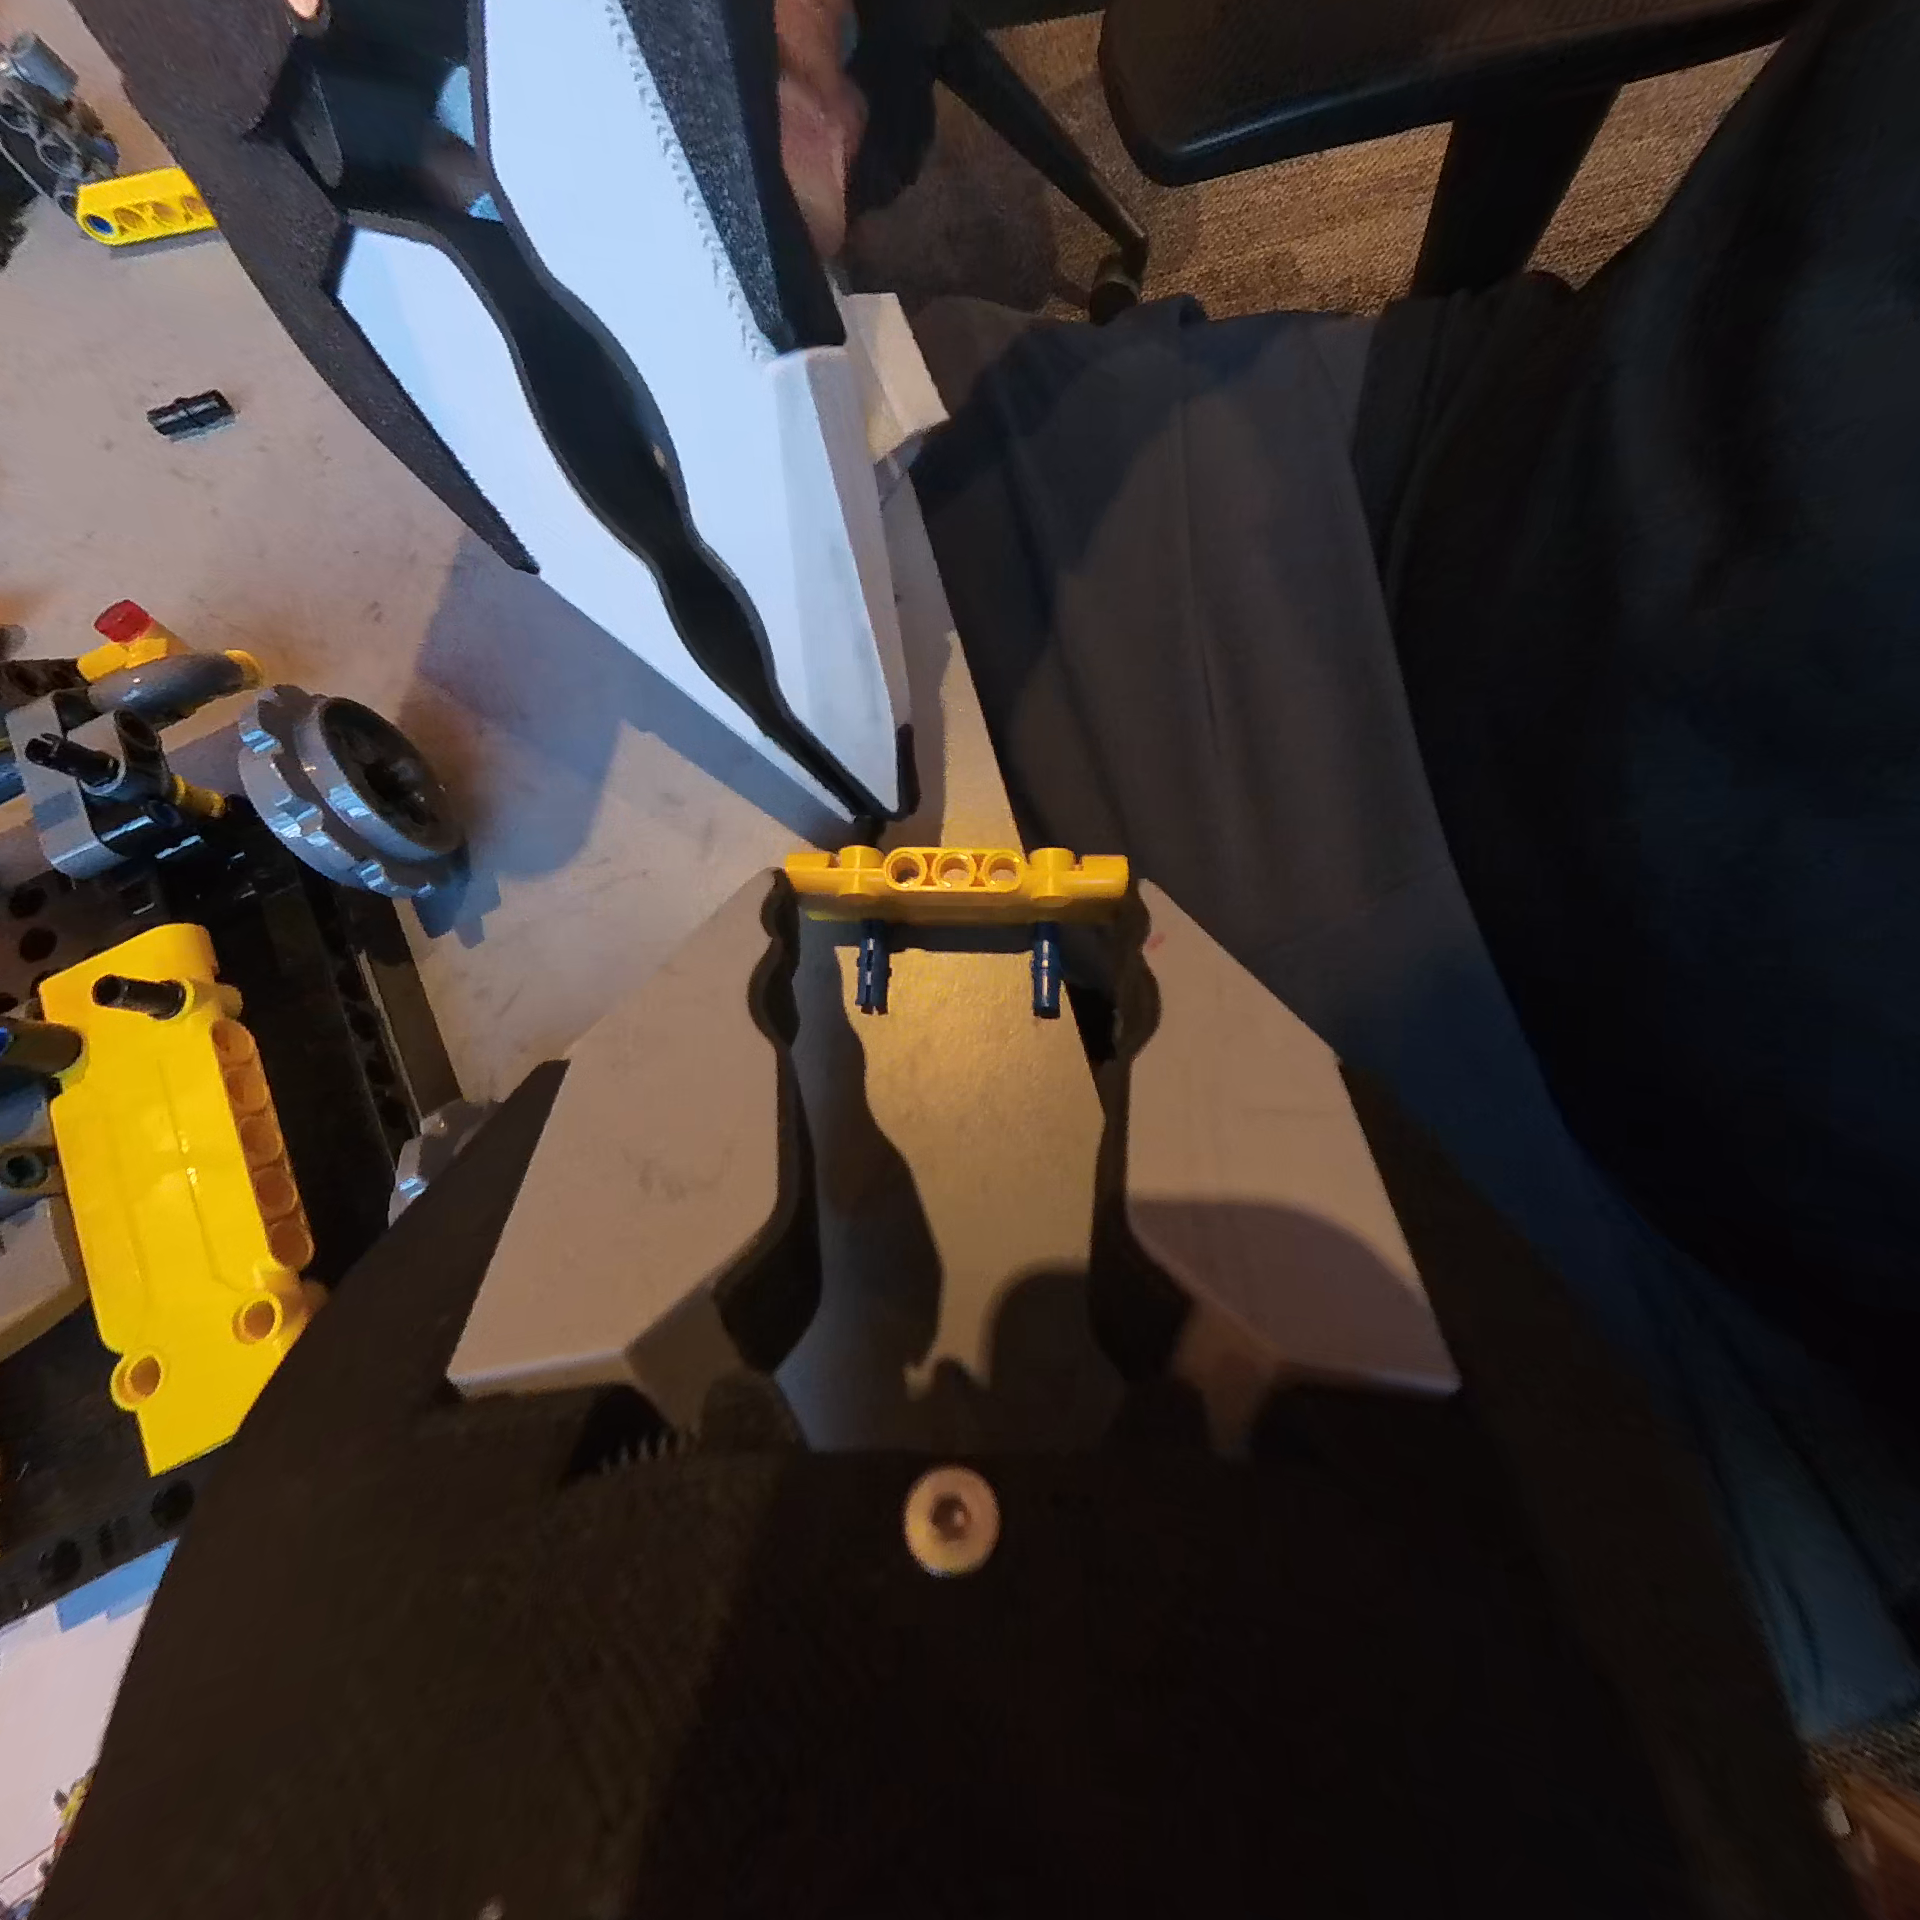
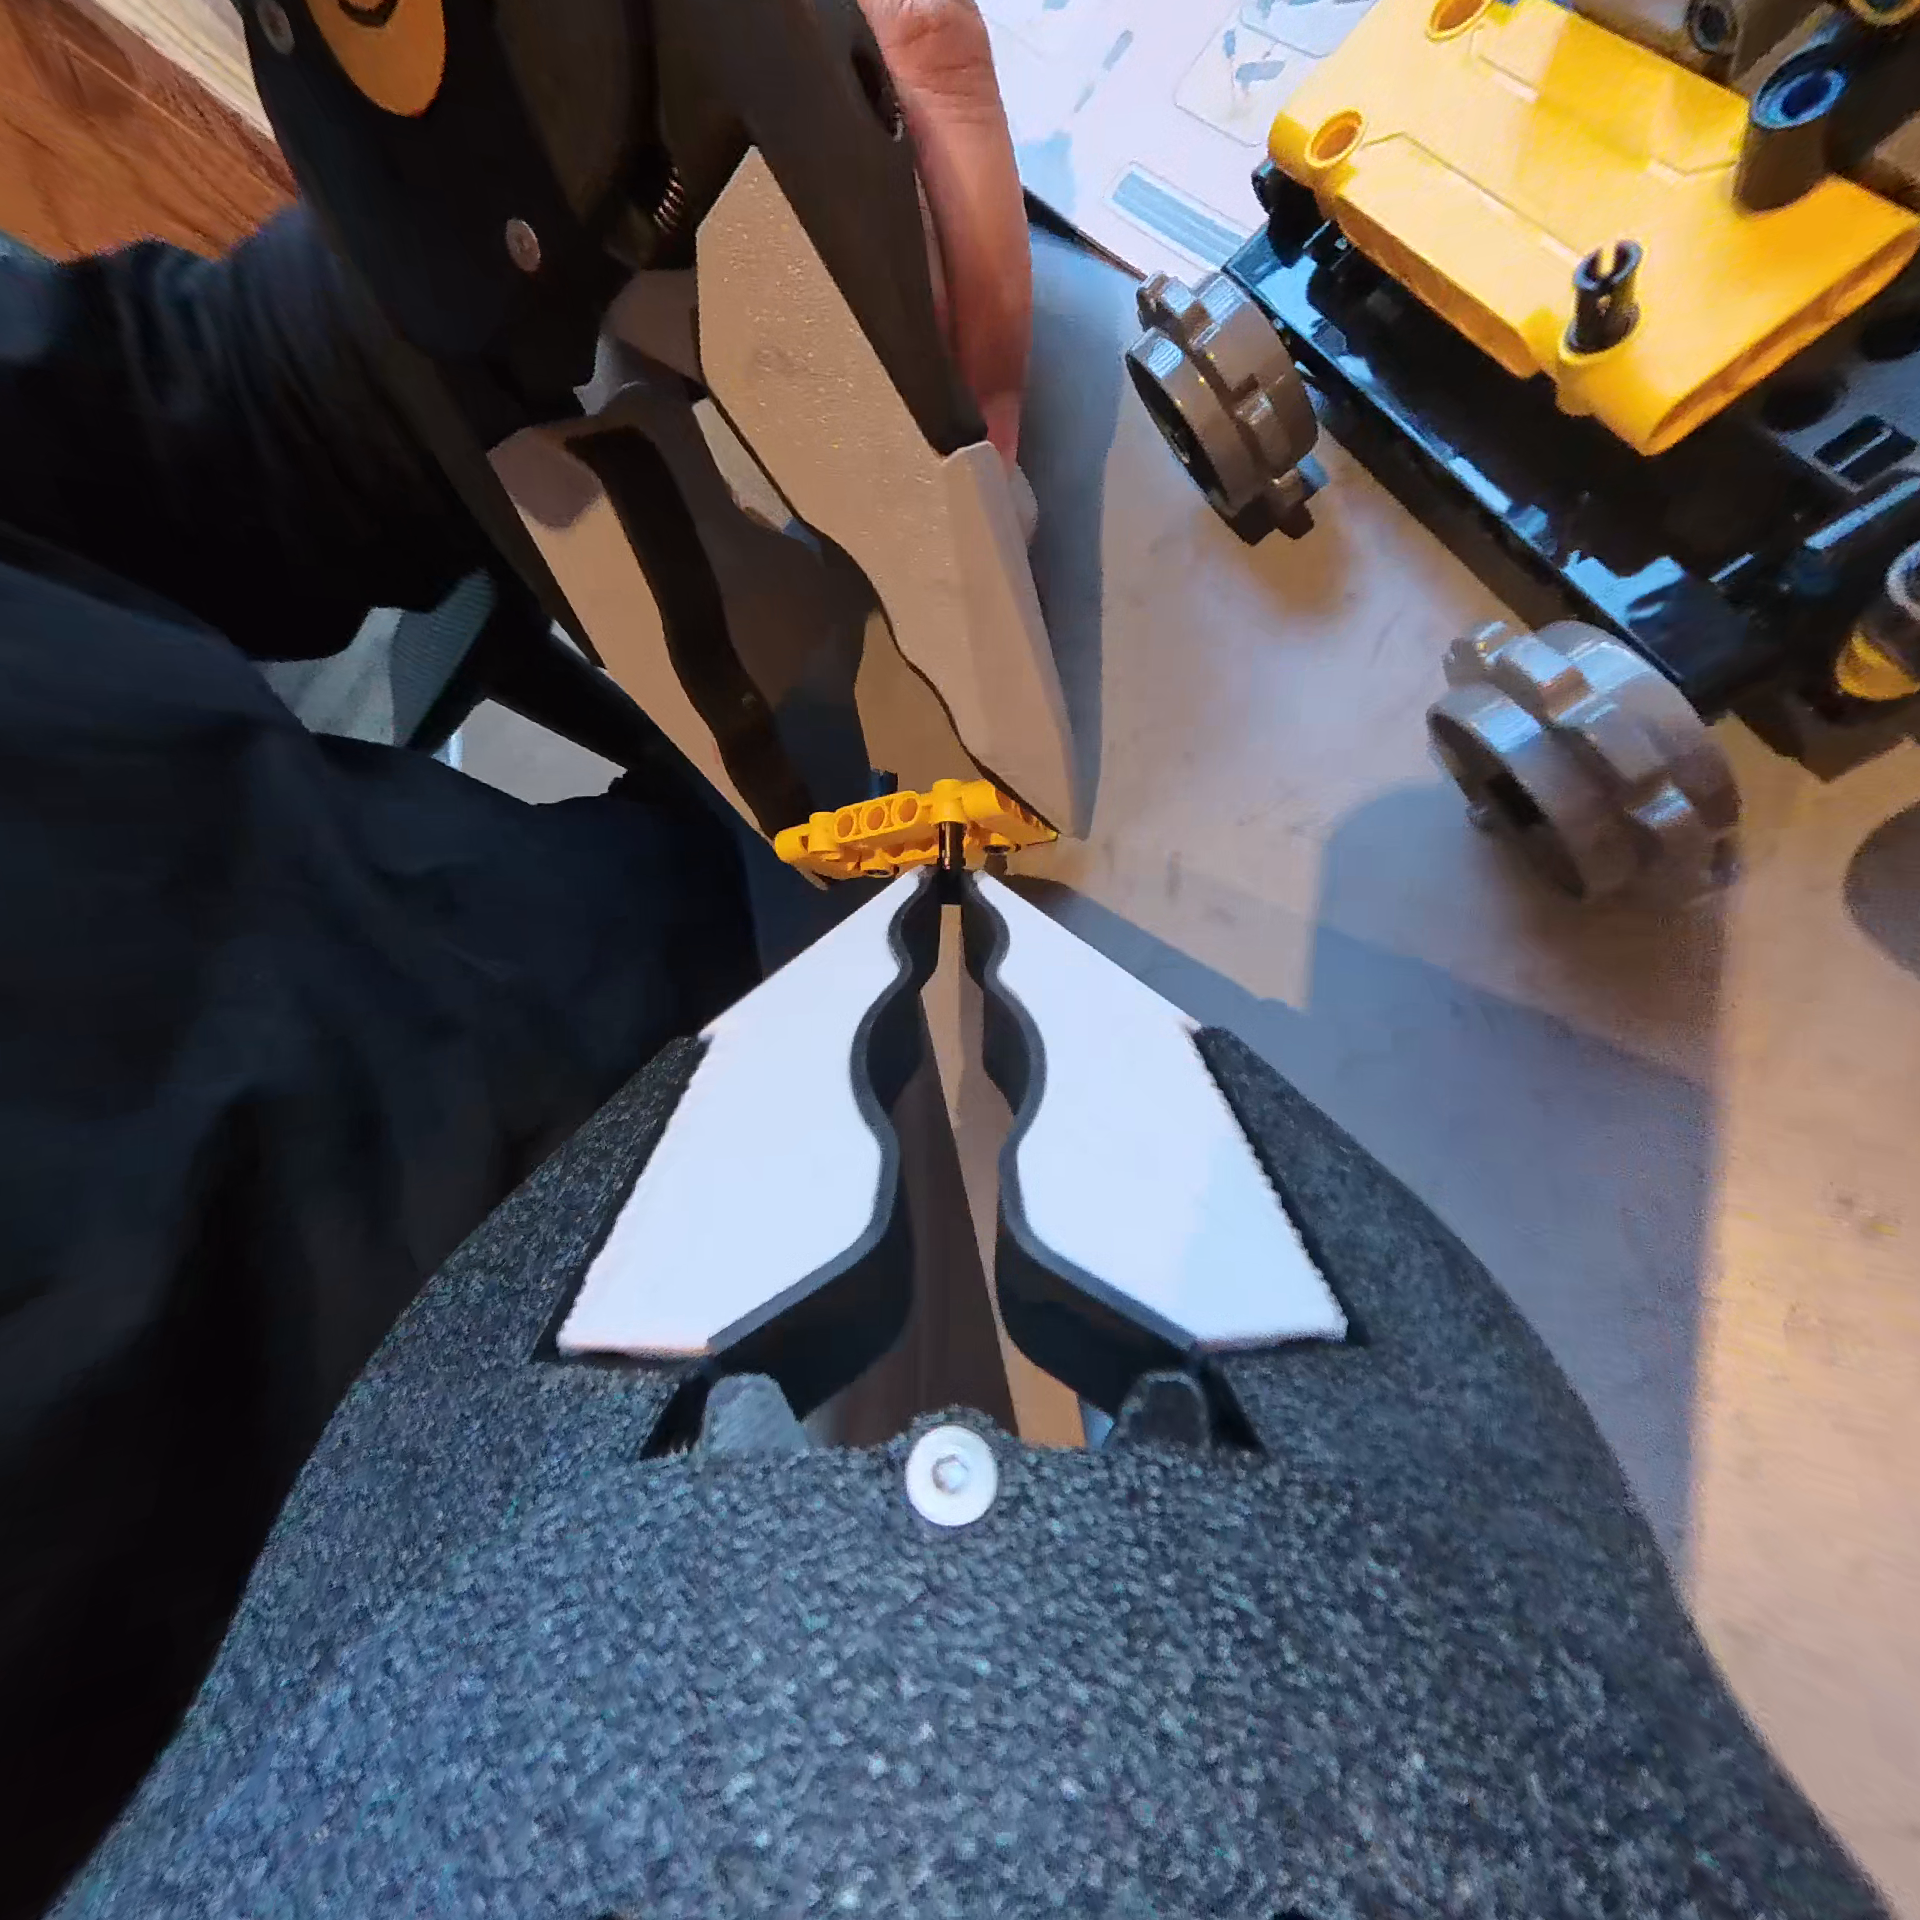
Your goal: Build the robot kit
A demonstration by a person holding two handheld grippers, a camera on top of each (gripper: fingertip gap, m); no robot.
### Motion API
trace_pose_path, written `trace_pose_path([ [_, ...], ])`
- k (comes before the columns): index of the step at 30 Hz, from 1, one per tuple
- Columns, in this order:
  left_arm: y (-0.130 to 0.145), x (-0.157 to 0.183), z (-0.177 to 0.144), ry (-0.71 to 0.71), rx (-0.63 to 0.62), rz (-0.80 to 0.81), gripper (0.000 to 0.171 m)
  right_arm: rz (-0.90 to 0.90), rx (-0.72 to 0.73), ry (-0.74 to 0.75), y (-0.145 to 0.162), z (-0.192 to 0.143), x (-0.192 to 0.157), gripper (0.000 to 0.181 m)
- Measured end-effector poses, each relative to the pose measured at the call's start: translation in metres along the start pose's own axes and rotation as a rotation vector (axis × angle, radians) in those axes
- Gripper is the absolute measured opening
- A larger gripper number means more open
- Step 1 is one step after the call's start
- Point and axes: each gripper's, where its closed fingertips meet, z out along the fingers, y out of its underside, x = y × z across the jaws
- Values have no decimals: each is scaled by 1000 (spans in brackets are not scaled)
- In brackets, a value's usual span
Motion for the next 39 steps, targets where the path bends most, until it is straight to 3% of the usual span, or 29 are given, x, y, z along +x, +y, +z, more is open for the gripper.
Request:
trace_pose_path([
  [7, 1, 0, -1, 4, 2, 1, 60, -113, -120, 13, -2, -2, 0, 3],
  [18, 0, 2, 0, 11, 10, 5, 60, 100, -47, -209, -1, -2, -3, 2],
  [28, -1, 3, 1, 16, 5, 9, 60, -270, -132, 197, 2, -3, -1, 3],
  [39, -1, 0, 1, -5, 5, -5, 60, -1, -55, 16, 0, -1, 0, 3],
])
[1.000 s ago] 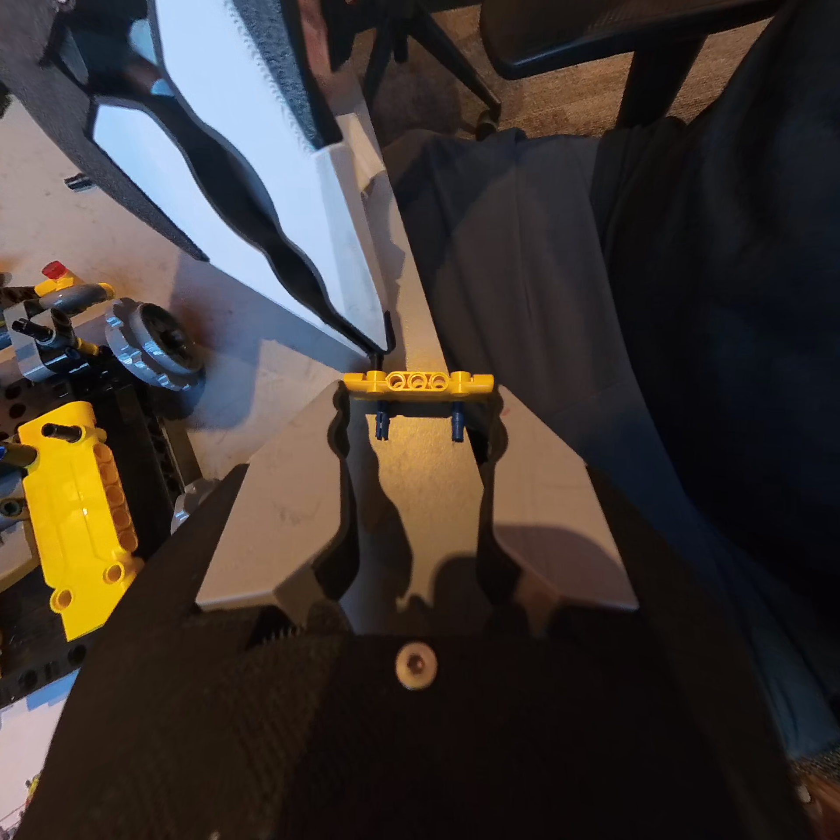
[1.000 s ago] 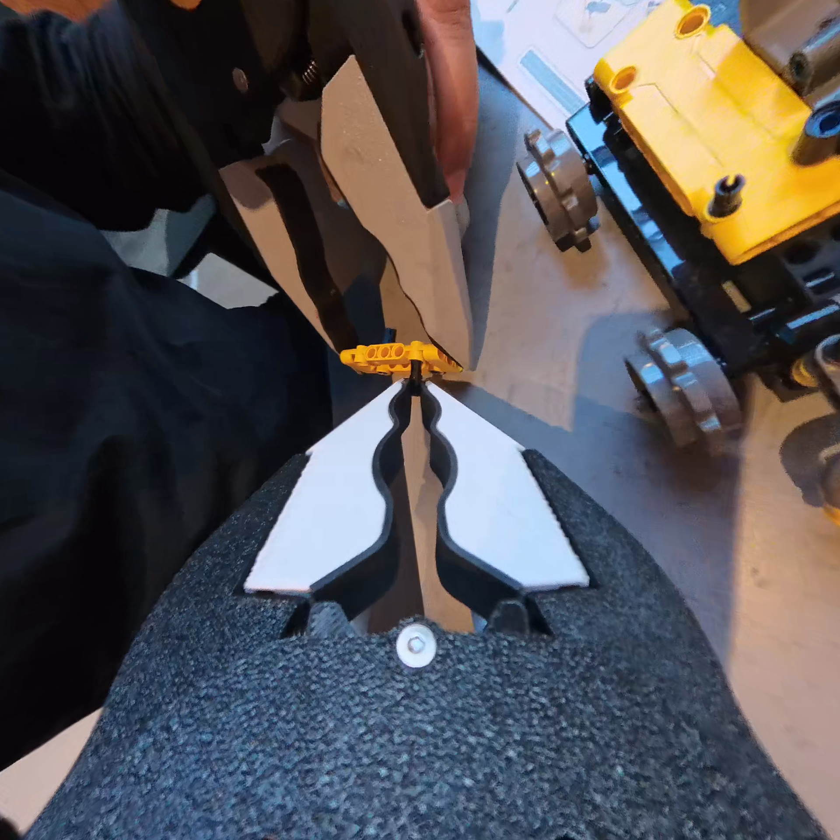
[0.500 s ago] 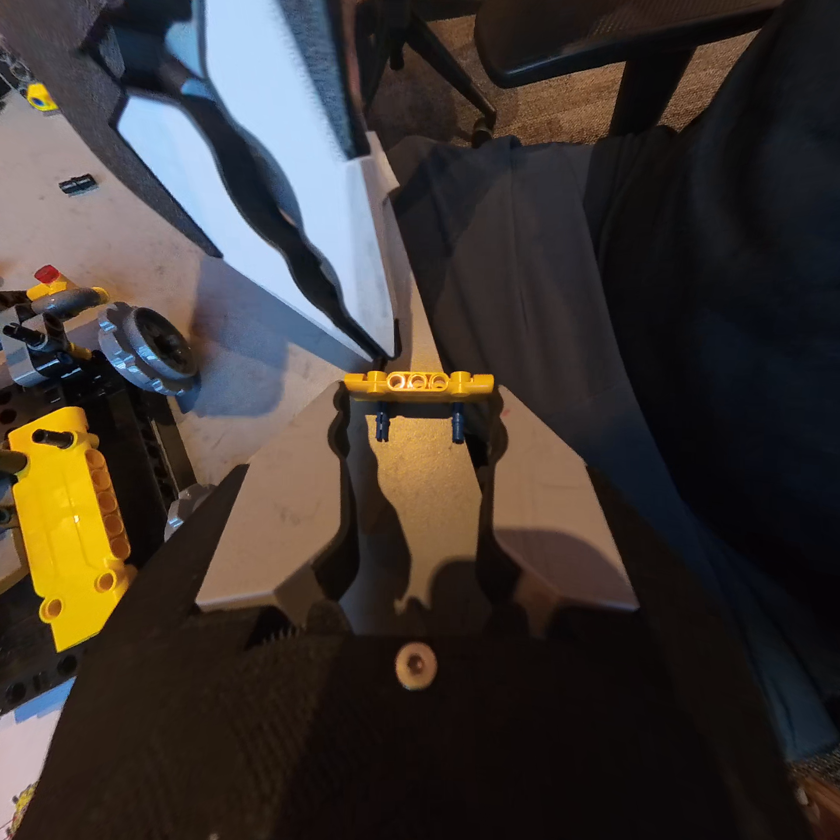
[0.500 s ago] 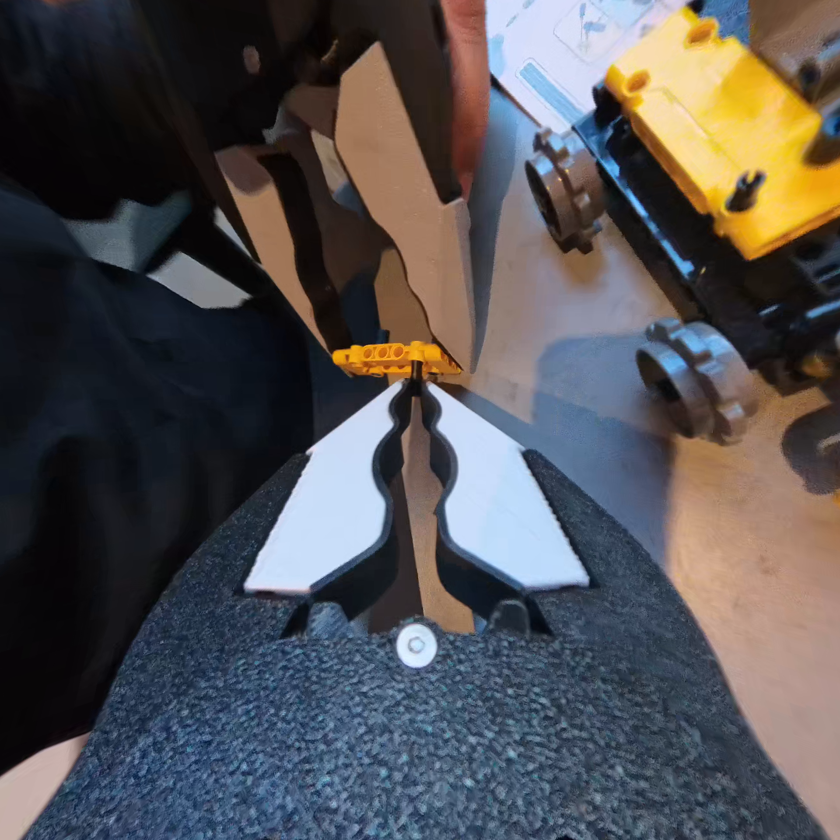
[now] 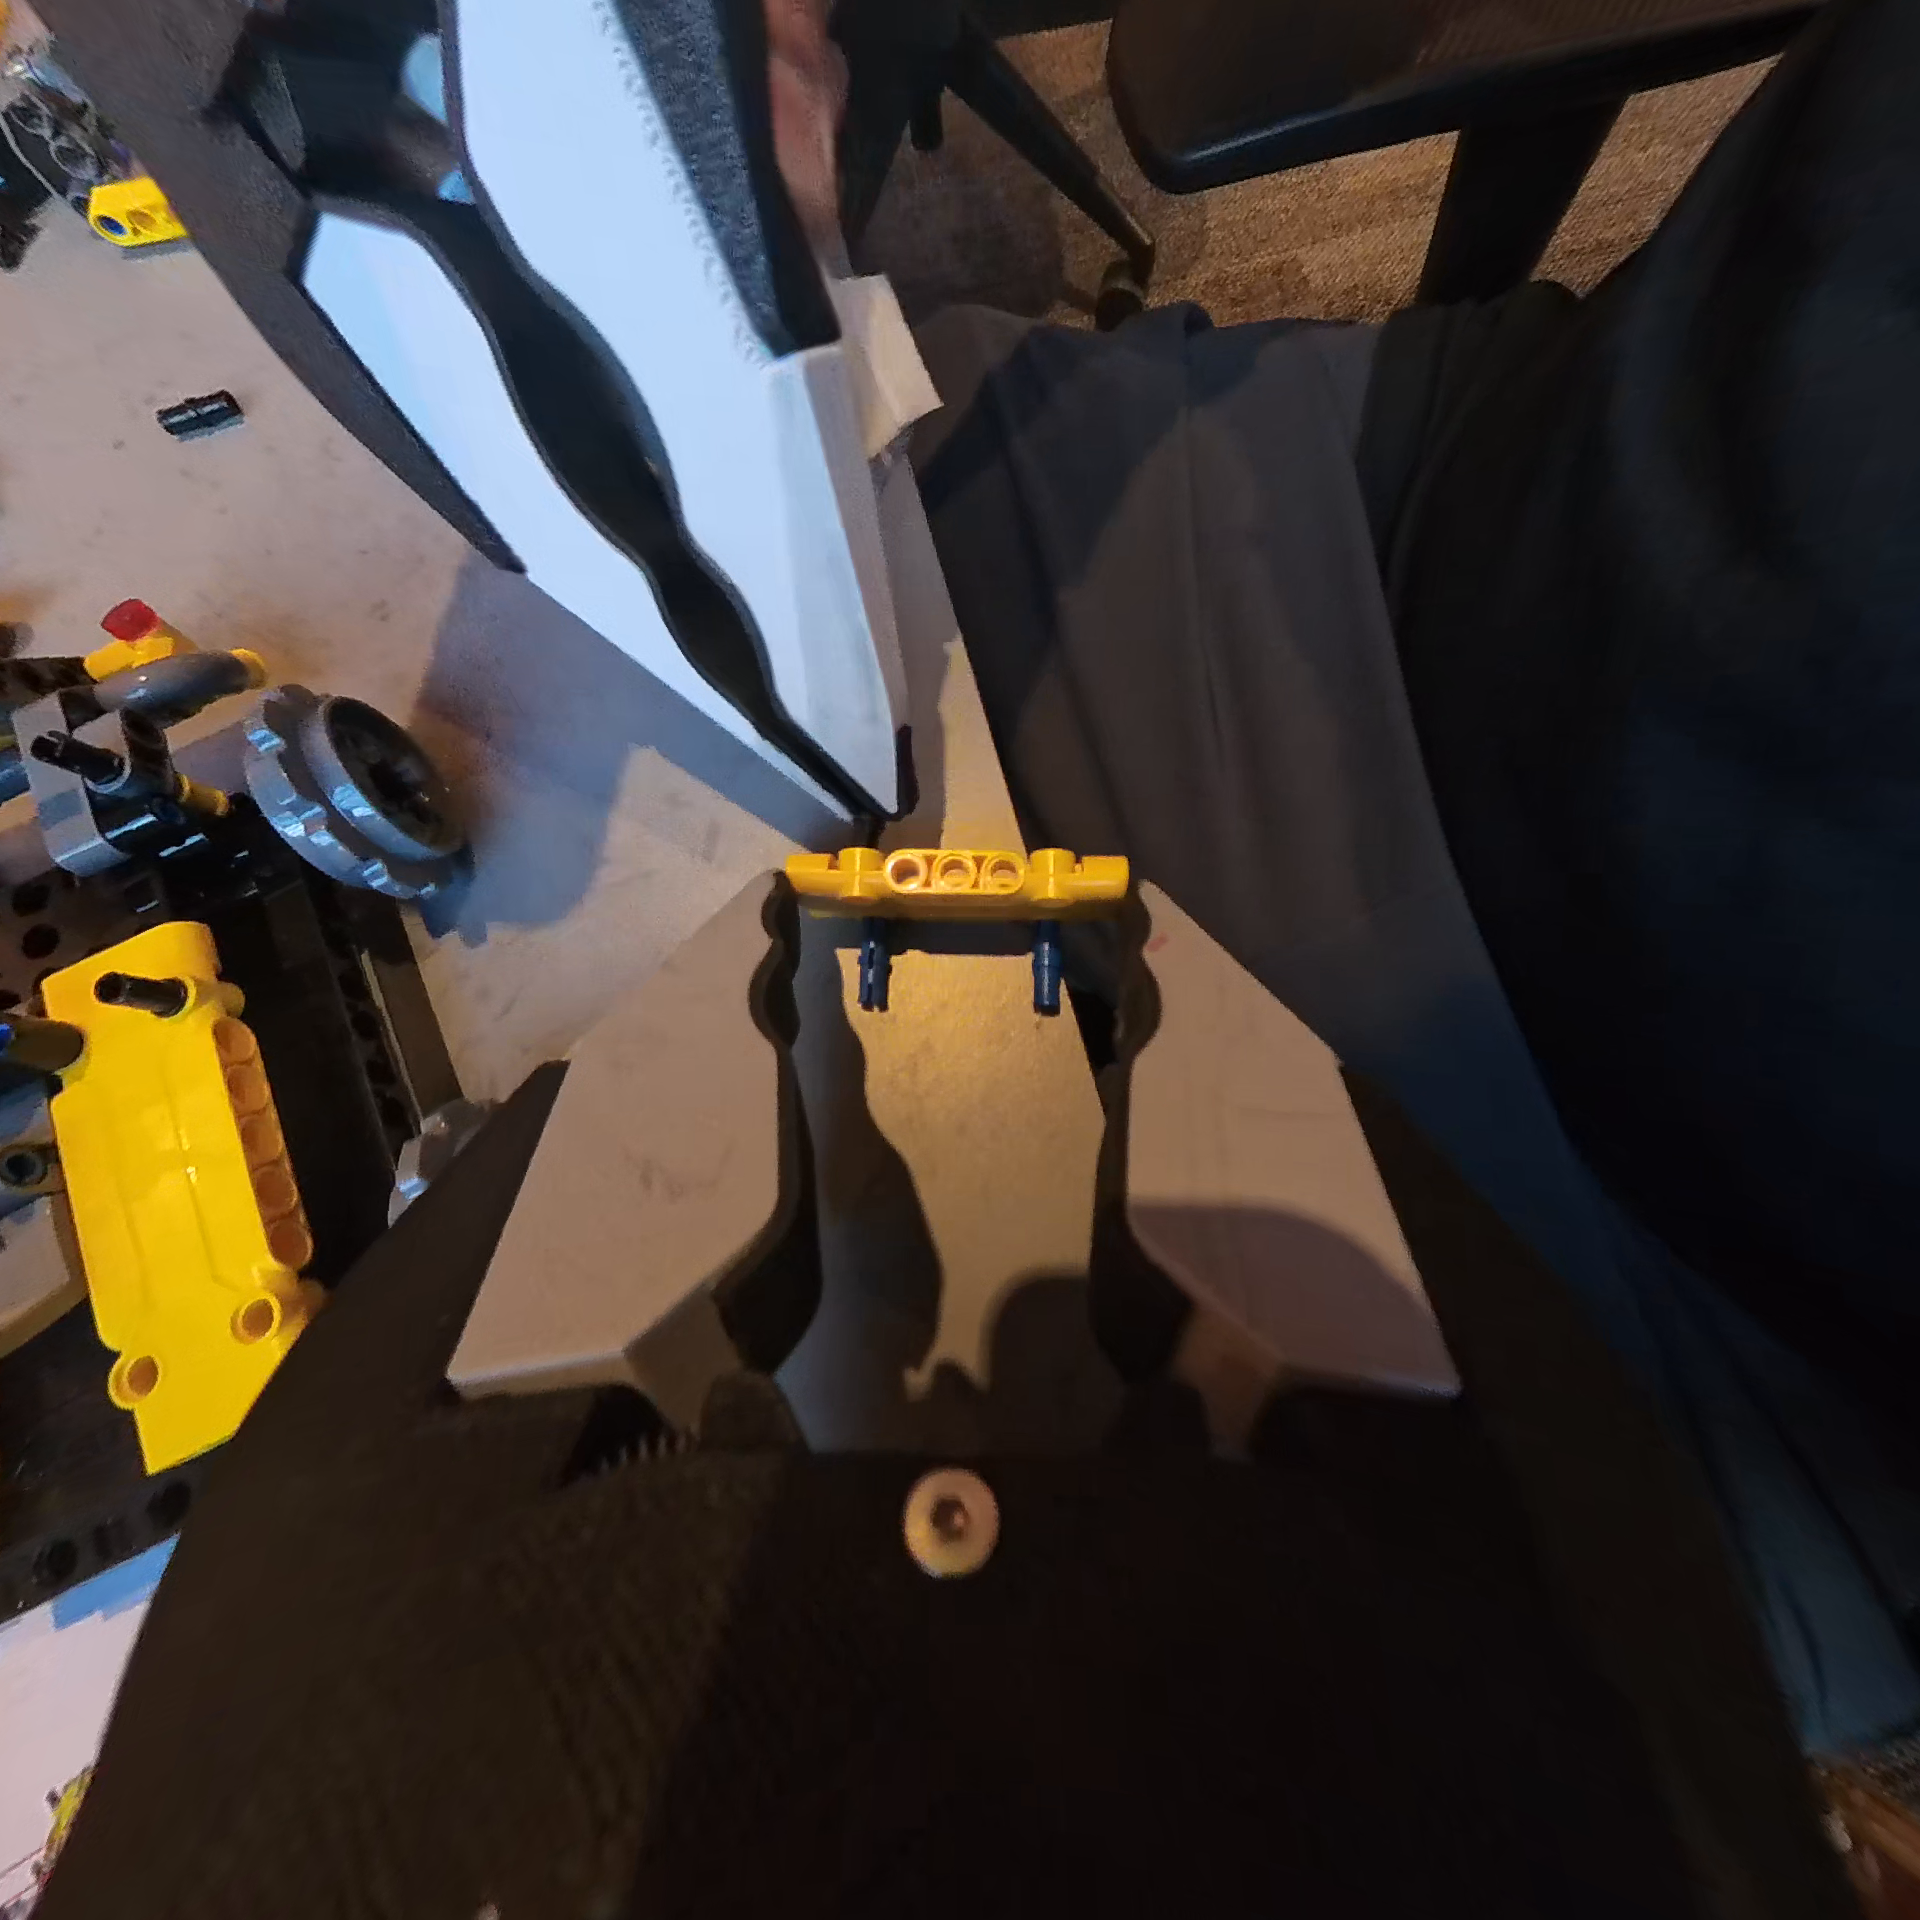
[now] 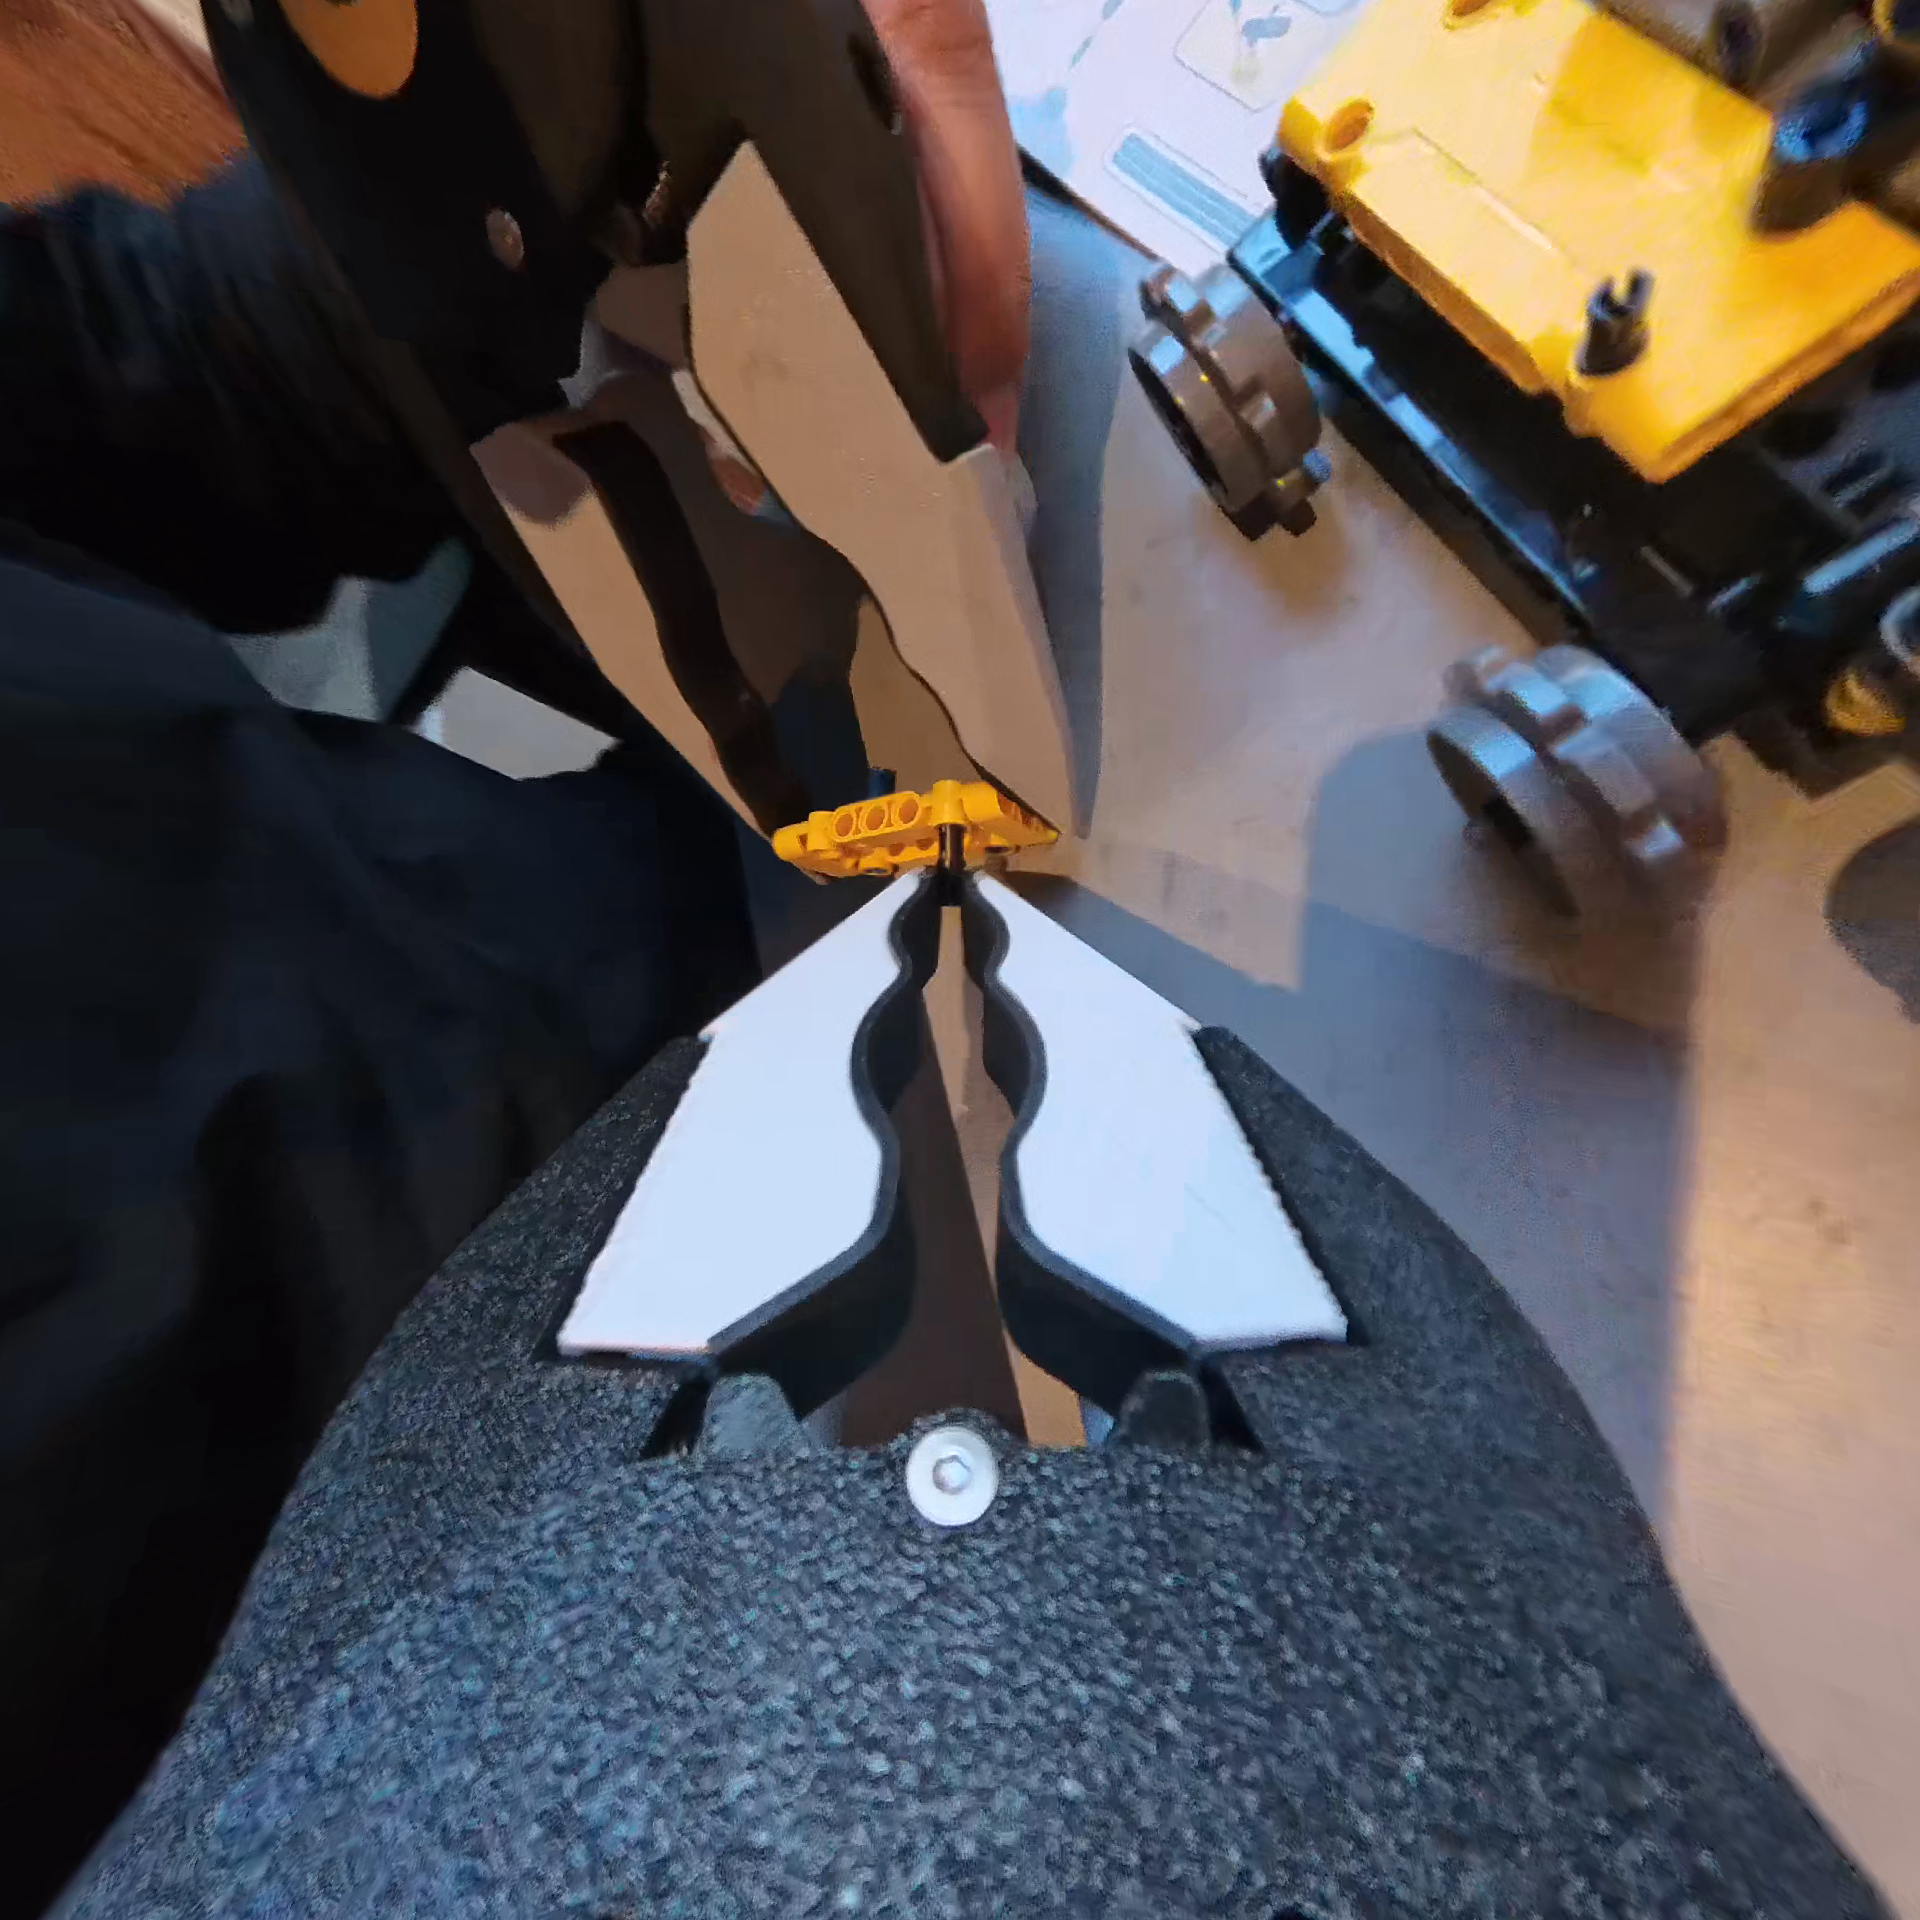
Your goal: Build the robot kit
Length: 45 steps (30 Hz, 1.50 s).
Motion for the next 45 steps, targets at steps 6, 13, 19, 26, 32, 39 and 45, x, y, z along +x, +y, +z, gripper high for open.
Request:
trace_pose_path([
  [6, 0, 0, 0, 0, -9, 7, 60, 125, 19, -161, -1, -2, -2, 2],
  [13, 1, -3, -1, -5, -1, 0, 60, 61, 9, -98, -2, -1, 1, 3],
  [19, -1, -11, 1, -34, 21, -50, 60, -7, 46, 42, -1, -11, 6, 3],
  [26, 0, -12, 1, -51, 8, -52, 66, -42, 63, 122, 8, -19, 6, 3],
  [32, -1, -10, -2, -48, 6, -62, 71, -58, 99, 137, 9, -24, 2, 4],
  [39, -28, -19, -46, -149, 110, -3, 33, -90, 139, 129, 6, -29, -11, 4],
  [45, -36, -11, -22, -253, -1, 199, 21, -59, 186, 20, -7, -29, -27, 4],
])
